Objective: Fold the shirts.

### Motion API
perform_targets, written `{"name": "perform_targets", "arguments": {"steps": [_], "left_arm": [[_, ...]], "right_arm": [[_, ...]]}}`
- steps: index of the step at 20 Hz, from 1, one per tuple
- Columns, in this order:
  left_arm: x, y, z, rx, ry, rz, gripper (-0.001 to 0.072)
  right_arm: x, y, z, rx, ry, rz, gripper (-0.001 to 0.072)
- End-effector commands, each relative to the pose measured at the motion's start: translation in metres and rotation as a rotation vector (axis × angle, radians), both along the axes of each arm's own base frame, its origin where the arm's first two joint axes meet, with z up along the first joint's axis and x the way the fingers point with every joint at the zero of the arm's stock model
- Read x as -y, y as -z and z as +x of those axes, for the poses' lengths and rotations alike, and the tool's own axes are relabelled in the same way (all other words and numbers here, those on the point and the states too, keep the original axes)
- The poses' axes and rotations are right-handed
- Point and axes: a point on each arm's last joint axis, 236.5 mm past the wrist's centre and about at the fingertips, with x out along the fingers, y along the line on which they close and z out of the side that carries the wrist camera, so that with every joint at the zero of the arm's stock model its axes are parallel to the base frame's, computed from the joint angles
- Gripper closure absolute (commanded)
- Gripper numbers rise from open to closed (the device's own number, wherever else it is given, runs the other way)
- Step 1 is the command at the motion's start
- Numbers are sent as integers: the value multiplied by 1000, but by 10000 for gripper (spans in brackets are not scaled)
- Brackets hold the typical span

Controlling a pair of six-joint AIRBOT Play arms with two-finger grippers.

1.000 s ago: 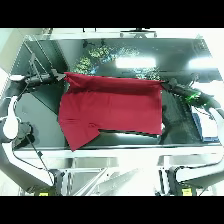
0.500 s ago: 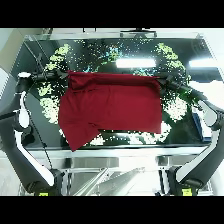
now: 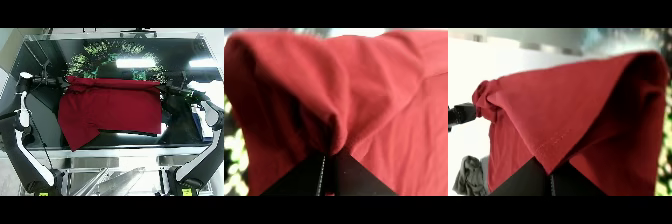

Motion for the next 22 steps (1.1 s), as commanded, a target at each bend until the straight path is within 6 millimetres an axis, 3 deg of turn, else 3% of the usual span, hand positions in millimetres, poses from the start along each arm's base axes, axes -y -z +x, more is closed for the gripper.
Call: {"name": "perform_targets", "arguments": {"steps": [1,7,8,9,10,11,12,14,16,19,22], "left_arm": [[-10,15,-14,-83,4,64,693],[-5,12,-22,-104,33,41,680],[-6,12,-24,-109,38,38,555],[-5,11,-24,-110,38,36,328],[-4,9,-23,-107,36,25,159],[-1,6,-21,-100,30,4,58],[1,2,-19,-96,21,-15,58],[-4,-2,-18,-117,0,-21,58],[-14,-18,-21,-141,-2,-27,58],[-38,-50,-27,-184,-32,-49,59],[-49,-62,-52,-242,-66,-72,70]], "right_arm": [[1,5,-8,-25,-25,-13,700],[8,-2,-7,-17,-15,-10,699],[9,-5,-7,-10,-14,-13,700],[10,-8,-6,-3,-14,-17,699],[10,-10,-4,4,-14,-20,699],[10,-12,-4,9,-14,-22,699],[10,-14,-4,11,-15,-22,697],[9,-16,-8,12,-30,-15,533],[16,-14,-19,-60,-44,-15,534],[60,6,-55,-253,-36,-180,534],[105,-7,-81,-335,14,-330,533]]}}
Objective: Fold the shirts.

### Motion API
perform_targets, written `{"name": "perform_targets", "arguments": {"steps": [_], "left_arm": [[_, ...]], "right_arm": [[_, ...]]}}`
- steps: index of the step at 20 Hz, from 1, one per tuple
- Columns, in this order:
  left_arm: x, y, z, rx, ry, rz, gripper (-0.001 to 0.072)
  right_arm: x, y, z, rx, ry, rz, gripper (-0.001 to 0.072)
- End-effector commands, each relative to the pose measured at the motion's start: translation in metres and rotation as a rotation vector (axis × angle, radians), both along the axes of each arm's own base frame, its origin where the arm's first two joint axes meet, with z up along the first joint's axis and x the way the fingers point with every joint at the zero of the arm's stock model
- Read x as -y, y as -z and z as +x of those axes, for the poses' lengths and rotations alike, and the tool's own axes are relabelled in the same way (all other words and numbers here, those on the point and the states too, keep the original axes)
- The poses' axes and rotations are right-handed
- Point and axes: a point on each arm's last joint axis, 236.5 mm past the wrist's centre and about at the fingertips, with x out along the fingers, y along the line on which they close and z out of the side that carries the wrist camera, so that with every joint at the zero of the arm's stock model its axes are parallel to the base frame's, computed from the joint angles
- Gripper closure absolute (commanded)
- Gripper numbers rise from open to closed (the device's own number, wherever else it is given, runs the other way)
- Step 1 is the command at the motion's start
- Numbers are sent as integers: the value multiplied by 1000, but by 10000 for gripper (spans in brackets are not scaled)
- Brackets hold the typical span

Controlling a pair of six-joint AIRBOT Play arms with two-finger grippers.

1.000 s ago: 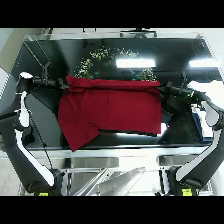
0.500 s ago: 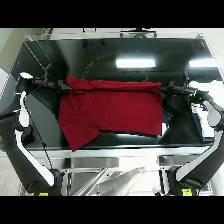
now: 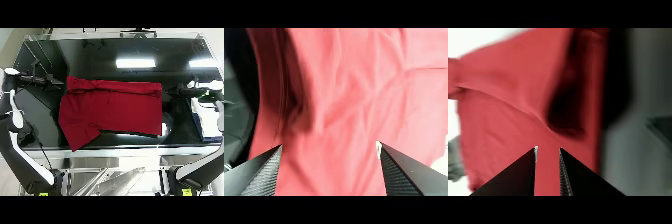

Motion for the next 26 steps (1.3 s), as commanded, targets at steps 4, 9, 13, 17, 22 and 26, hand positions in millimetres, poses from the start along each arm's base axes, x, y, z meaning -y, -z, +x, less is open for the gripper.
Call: {"name": "perform_targets", "arguments": {"steps": [4,9,13,17,22,26], "left_arm": [[-3,-15,-83,-195,-24,-87,68],[13,-6,-177,-278,-73,-109,68],[-2,24,-241,-356,-160,29,68],[-13,37,-256,-317,-315,77,67],[2,62,-281,-362,-347,86,66],[18,82,-279,-381,-293,120,67]], "right_arm": [[37,-27,-79,-170,-35,-253,534],[-12,8,-184,-303,34,-290,501],[-34,52,-232,-375,82,-295,175],[-53,61,-224,-318,81,-206,265],[-91,65,-209,-292,33,-79,279],[-121,61,-205,-262,-43,-57,375]]}}
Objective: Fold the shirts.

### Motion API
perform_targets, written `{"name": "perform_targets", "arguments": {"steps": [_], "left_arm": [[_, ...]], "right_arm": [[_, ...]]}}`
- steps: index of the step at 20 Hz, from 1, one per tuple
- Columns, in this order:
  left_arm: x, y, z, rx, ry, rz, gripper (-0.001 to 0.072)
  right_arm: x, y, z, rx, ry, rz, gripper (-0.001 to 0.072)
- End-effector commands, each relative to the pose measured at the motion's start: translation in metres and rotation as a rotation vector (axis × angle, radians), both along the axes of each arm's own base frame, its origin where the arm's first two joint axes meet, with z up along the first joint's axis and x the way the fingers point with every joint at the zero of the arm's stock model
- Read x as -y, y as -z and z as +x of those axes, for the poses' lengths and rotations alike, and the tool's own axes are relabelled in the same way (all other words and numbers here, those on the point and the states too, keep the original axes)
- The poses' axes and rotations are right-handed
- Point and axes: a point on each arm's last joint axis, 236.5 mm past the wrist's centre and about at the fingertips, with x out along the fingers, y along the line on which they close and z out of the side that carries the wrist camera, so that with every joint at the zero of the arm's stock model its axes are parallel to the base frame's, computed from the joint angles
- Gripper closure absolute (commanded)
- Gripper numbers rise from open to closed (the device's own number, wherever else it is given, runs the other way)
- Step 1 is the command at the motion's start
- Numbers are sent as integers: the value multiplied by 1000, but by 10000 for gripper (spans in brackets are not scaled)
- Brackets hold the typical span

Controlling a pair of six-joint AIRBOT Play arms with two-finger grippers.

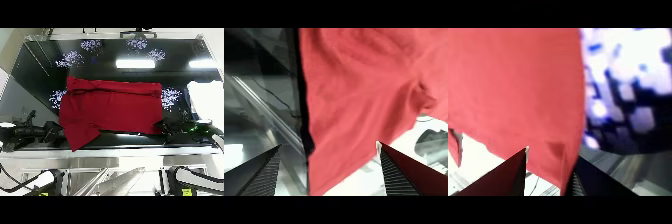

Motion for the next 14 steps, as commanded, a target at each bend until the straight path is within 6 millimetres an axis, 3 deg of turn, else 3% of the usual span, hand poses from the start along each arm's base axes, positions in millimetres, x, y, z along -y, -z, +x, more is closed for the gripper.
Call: {"name": "perform_targets", "arguments": {"steps": [1,3,7,8,10,13,14], "left_arm": [[12,21,1,-17,40,34,67],[19,27,7,-19,73,43,67],[19,21,41,36,108,78,69],[19,18,49,51,117,84,120],[22,15,55,68,135,91,390],[41,11,57,98,187,71,679],[48,8,58,107,194,51,675]], "right_arm": [[-18,-1,5,27,-35,23,375],[-21,-3,3,23,-44,36,375],[-24,-6,0,19,-55,53,376],[-24,-6,0,19,-55,53,375],[-24,-6,0,20,-54,53,376],[-25,-8,3,24,-41,65,403],[-27,-10,3,25,-45,75,568]]}}
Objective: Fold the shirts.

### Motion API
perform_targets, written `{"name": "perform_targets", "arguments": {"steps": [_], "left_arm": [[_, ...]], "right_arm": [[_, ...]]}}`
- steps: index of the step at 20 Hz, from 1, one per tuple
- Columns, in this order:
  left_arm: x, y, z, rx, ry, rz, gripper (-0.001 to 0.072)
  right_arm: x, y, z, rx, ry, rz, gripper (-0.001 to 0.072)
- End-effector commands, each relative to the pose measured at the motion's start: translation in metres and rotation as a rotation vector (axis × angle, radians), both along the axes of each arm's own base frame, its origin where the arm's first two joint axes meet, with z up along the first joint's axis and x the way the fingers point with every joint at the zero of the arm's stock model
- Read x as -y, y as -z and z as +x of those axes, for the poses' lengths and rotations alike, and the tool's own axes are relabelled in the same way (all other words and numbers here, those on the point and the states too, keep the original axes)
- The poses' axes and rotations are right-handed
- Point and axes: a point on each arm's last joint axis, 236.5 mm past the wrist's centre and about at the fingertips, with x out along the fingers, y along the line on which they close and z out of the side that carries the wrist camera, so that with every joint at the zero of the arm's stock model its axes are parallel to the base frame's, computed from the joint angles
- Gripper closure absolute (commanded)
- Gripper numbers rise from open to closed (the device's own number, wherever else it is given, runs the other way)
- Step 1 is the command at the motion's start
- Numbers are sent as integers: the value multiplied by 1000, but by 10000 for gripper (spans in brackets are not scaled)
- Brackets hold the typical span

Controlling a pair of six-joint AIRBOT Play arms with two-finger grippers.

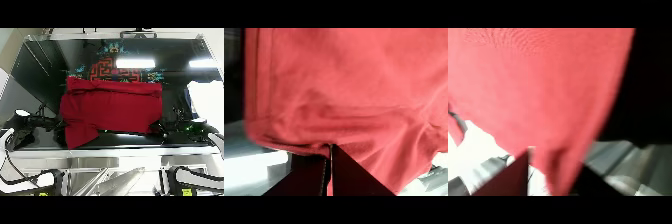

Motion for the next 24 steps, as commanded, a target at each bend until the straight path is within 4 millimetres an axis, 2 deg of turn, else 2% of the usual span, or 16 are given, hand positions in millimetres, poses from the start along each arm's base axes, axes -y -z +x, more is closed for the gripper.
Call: {"name": "perform_targets", "arguments": {"steps": [1,2,4,5,11,12,14,18,21,24], "left_arm": [[26,-14,6,32,46,-73,675],[31,-19,6,33,51,-103,675],[31,-31,4,26,75,-134,675],[28,-37,1,21,78,-150,675],[6,-69,-18,64,-41,-155,681],[4,-73,-19,87,-59,-148,681],[2,-85,-13,152,-68,-117,680],[14,-125,33,299,-10,-99,679],[30,-147,80,372,86,-85,679],[44,-158,130,418,142,-85,679]], "right_arm": [[-6,-11,2,6,-3,48,610],[-7,-14,3,9,-13,57,613],[-7,-24,6,27,-34,67,698],[-1,-27,7,24,-24,56,699],[78,-30,0,-18,135,-102,699],[84,-35,4,1,166,-101,699],[79,-50,21,88,181,-64,699],[63,-87,67,280,192,-13,699],[62,-123,115,457,230,-40,698],[65,-130,154,521,234,-131,697]]}}
